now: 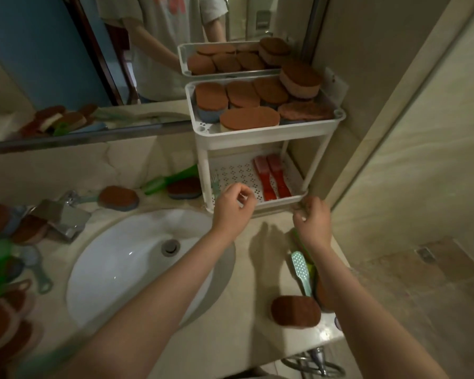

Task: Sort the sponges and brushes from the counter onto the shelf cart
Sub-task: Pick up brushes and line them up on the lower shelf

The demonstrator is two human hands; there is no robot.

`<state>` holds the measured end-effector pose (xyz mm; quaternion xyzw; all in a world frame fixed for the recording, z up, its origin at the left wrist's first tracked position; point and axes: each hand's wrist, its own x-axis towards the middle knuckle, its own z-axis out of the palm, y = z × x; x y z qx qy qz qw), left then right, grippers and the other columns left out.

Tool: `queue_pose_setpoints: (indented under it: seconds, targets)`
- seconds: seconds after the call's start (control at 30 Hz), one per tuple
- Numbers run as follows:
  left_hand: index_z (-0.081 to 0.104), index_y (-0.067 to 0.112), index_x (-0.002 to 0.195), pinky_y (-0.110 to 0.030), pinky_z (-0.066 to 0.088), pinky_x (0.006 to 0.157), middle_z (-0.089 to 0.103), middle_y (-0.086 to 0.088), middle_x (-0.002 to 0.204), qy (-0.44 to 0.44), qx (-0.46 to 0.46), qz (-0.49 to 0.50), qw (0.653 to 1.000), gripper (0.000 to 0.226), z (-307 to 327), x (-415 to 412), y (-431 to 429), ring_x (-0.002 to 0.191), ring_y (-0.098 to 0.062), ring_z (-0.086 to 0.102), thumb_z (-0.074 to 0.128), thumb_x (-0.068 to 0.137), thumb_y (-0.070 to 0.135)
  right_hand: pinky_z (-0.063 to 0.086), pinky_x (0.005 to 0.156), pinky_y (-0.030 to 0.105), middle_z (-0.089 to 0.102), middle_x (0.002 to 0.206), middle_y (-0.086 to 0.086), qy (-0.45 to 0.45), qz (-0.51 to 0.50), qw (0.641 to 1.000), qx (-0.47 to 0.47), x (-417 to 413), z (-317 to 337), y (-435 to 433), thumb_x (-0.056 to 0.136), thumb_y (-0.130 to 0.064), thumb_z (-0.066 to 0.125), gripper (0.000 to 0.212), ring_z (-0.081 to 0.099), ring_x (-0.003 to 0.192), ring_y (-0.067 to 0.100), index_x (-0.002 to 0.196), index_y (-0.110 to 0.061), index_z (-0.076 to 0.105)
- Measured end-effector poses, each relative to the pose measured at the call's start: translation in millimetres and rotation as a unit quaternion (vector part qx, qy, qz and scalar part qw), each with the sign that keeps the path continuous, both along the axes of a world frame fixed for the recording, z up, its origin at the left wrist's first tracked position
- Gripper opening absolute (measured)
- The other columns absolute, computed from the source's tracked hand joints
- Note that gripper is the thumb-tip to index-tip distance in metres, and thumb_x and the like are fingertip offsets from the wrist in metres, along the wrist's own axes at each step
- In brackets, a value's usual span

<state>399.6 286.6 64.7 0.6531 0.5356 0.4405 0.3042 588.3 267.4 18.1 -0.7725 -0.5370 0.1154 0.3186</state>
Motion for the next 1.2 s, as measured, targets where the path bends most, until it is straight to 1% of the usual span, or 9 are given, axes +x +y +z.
queue_pose_setpoints:
  seconds: [0.1, 0.2, 0.4, 0.5, 0.73, 0.9, 1.03, 1.13, 1.2]
  targets:
    - [0.062, 0.008, 0.089, -0.031, 0.048, 0.076, 0.062, -0.007, 0.092, 0.049, -0.094, -0.017, 0.994, 0.006, -22.6, -0.7, 4.4, 0.08, -0.017, 0.057, 0.059, 0.085, 0.012, 0.042, 0.092, 0.042, 0.05, 0.124, 0.02, -0.07, -0.008, 0.985, -0.159, 13.0, -20.9, -8.2, 0.084, -0.031, 0.062, 0.05, 0.046, 0.116, 0.038, 0.124, -0.004, 0.048]
    - [0.062, 0.009, 0.091, -0.03, 0.046, 0.081, 0.062, -0.005, 0.094, 0.088, -0.157, -0.046, 0.983, 0.007, -37.2, 1.6, 7.2, 0.086, -0.019, 0.058, 0.058, 0.085, 0.012, 0.042, 0.091, 0.042, 0.047, 0.128, 0.018, -0.124, 0.018, 0.962, -0.241, 17.5, -31.7, -12.9, 0.086, -0.042, 0.059, 0.058, 0.044, 0.119, 0.037, 0.129, -0.007, 0.042]
    - [0.064, 0.009, 0.095, -0.033, 0.047, 0.088, 0.067, -0.008, 0.102, 0.108, -0.215, -0.064, 0.969, 0.013, -52.6, 8.9, 7.8, 0.095, -0.023, 0.061, 0.059, 0.085, 0.015, 0.042, 0.082, 0.041, 0.047, 0.125, 0.013, -0.146, 0.025, 0.953, -0.265, 19.3, -41.8, -11.2, 0.087, -0.029, 0.057, 0.047, 0.046, 0.112, 0.034, 0.128, -0.015, 0.039]
    - [0.064, 0.008, 0.098, -0.032, 0.046, 0.09, 0.067, -0.007, 0.104, 0.112, -0.221, -0.069, 0.966, 0.015, -54.2, 14.5, 7.4, 0.095, -0.021, 0.06, 0.059, 0.086, 0.015, 0.046, 0.082, 0.041, 0.048, 0.123, 0.014, -0.126, 0.032, 0.956, -0.262, 23.0, -41.7, -8.5, 0.084, -0.028, 0.061, 0.053, 0.048, 0.111, 0.034, 0.131, -0.017, 0.039]
    - [0.061, 0.009, 0.113, -0.029, 0.044, 0.092, 0.062, -0.005, 0.114, 0.074, -0.281, -0.1, 0.952, 0.027, -50.6, 28.2, 3.4, 0.106, -0.02, 0.058, 0.06, 0.088, 0.019, 0.046, 0.08, 0.034, 0.062, 0.113, 0.017, -0.034, 0.032, 0.976, -0.211, 21.1, -18.4, 3.1, 0.076, -0.032, 0.072, 0.056, 0.058, 0.104, 0.035, 0.126, -0.016, 0.051]
    - [0.056, 0.018, 0.119, -0.024, 0.045, 0.073, 0.062, 0.005, 0.105, 0.018, -0.385, -0.212, 0.898, 0.033, -39.6, 36.7, -11.4, 0.096, -0.011, 0.058, 0.058, 0.09, 0.031, 0.045, 0.079, 0.03, 0.064, 0.109, 0.007, 0.167, -0.017, 0.979, -0.116, -8.1, 17.1, 24.9, 0.074, -0.031, 0.075, 0.054, 0.061, 0.098, 0.025, 0.121, -0.016, 0.052]
    - [0.049, 0.014, 0.109, -0.031, 0.051, 0.068, 0.065, -0.002, 0.088, -0.033, -0.421, -0.194, 0.886, 0.017, -47.4, 37.5, -22.0, 0.069, -0.013, 0.067, 0.051, 0.094, 0.022, 0.05, 0.077, 0.033, 0.057, 0.101, 0.001, 0.314, -0.063, 0.944, -0.084, -30.8, 25.0, 29.3, 0.077, -0.031, 0.075, 0.045, 0.058, 0.087, 0.018, 0.111, -0.018, 0.048]
    - [0.049, 0.008, 0.098, -0.024, 0.045, 0.05, 0.055, -0.006, 0.063, -0.033, -0.388, -0.143, 0.91, 0.013, -50.0, 27.7, -26.1, 0.038, -0.007, 0.053, 0.038, 0.099, 0.014, 0.055, 0.076, 0.038, 0.06, 0.1, 0.003, 0.369, -0.063, 0.924, -0.072, -35.3, 14.5, 25.2, 0.077, -0.039, 0.074, 0.044, 0.063, 0.087, 0.022, 0.107, -0.017, 0.05]
    - [0.052, 0.009, 0.088, -0.023, 0.041, 0.047, 0.052, -0.006, 0.058, -0.023, -0.386, -0.127, 0.913, 0.017, -54.7, 16.9, -27.2, 0.033, -0.008, 0.048, 0.04, 0.099, 0.014, 0.056, 0.076, 0.04, 0.065, 0.105, 0.007, 0.349, -0.042, 0.932, -0.09, -31.7, 5.7, 16.5, 0.082, -0.048, 0.065, 0.044, 0.066, 0.09, 0.026, 0.11, -0.016, 0.055]
